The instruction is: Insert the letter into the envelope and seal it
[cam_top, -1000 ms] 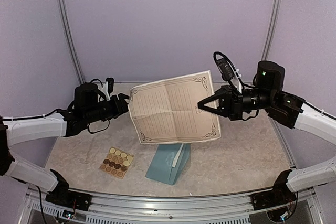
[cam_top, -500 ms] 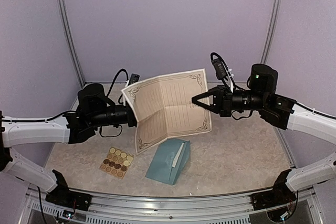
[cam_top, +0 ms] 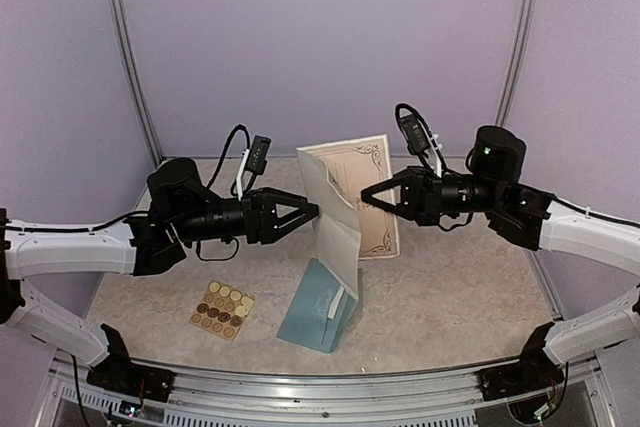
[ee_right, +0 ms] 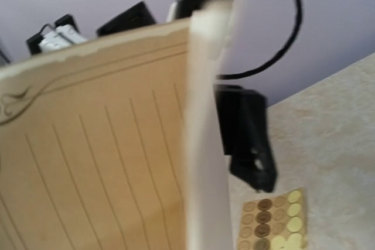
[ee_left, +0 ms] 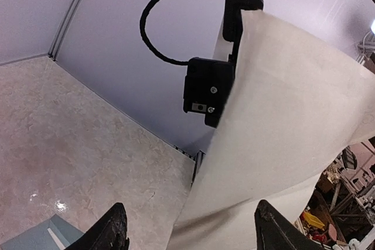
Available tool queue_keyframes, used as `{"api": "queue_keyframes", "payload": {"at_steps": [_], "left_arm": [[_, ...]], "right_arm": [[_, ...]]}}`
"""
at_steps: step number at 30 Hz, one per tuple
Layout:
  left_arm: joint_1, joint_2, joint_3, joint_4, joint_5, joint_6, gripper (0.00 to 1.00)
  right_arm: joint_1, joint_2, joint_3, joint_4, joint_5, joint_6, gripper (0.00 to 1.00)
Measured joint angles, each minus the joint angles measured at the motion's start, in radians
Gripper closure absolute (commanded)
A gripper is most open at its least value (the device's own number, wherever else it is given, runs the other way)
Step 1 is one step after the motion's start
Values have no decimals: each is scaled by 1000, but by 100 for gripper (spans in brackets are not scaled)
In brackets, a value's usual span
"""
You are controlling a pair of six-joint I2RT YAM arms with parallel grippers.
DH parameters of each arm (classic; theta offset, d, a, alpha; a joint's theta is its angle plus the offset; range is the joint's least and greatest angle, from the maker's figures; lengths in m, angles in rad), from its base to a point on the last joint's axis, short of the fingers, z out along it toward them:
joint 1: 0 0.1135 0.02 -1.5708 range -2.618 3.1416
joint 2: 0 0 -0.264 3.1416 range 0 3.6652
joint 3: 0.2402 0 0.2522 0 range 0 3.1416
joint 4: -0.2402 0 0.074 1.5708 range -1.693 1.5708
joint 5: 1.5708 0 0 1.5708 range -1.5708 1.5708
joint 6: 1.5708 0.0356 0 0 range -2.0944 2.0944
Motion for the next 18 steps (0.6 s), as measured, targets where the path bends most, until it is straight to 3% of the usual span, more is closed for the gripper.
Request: {"api": "queue_keyframes", "payload": {"at_steps": [13, 15, 18], "left_arm": [[-23, 43, 19, 26, 18, 3, 30], [-31, 49, 22, 39, 34, 3, 34], [-38, 56, 24, 56, 55, 0, 50]], "right_arm": [[0, 1, -17, 82, -98, 47, 100], [1, 3, -17, 93, -107, 52, 100], [1, 8, -17, 105, -113, 56, 100]]}}
